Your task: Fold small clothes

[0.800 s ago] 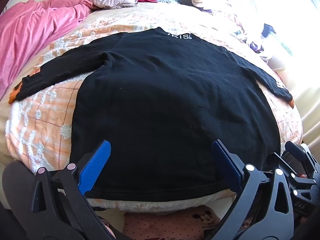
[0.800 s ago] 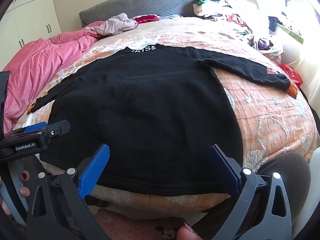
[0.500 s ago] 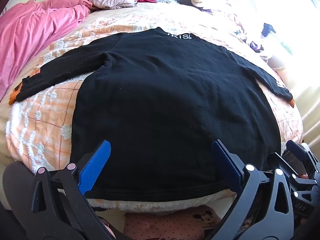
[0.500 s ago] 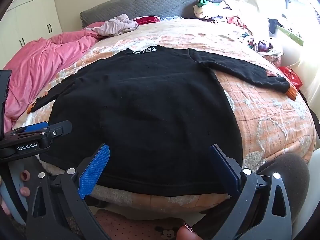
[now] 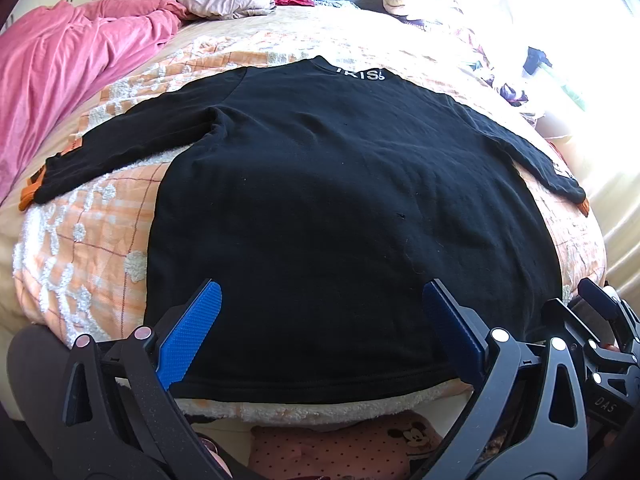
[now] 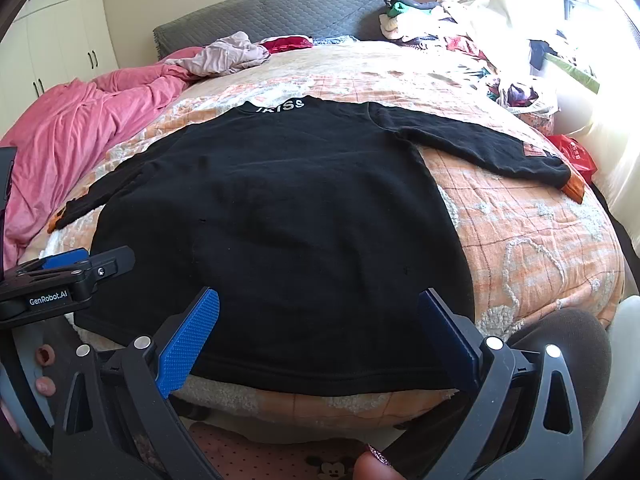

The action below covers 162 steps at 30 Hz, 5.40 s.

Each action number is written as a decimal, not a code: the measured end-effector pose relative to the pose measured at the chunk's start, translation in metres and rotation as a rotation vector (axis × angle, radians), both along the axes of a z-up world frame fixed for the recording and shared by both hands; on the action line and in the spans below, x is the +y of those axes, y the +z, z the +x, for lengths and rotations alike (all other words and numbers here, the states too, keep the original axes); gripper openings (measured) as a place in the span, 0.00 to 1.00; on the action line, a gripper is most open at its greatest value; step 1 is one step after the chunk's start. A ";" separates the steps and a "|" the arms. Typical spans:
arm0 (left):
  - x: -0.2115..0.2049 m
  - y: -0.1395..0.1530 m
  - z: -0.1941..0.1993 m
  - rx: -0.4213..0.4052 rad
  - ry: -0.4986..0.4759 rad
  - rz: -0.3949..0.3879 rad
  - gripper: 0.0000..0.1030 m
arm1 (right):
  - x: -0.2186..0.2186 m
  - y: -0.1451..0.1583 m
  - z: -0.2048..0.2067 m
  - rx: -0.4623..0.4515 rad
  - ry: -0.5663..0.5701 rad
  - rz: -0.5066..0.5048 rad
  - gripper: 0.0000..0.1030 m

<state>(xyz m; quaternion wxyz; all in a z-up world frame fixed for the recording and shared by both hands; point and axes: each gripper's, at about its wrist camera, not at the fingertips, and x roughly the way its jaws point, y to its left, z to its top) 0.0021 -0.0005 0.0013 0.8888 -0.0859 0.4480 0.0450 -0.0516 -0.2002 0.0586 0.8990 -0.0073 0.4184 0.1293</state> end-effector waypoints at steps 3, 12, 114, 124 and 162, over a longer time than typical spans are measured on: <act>0.004 0.003 -0.002 -0.004 -0.001 -0.002 0.92 | -0.001 0.001 0.001 0.001 0.000 -0.002 0.96; 0.005 0.005 -0.002 -0.007 -0.001 0.007 0.92 | -0.001 0.002 0.001 -0.005 -0.003 -0.006 0.96; 0.031 0.051 0.142 -0.085 0.078 0.000 0.92 | 0.017 0.076 0.181 -0.093 -0.079 0.100 0.96; 0.022 0.055 0.181 -0.083 0.059 -0.007 0.92 | -0.009 0.079 0.214 -0.096 -0.139 0.169 0.96; -0.051 -0.001 0.238 0.026 -0.095 -0.016 0.92 | -0.193 -0.011 0.235 0.053 -0.752 0.334 0.96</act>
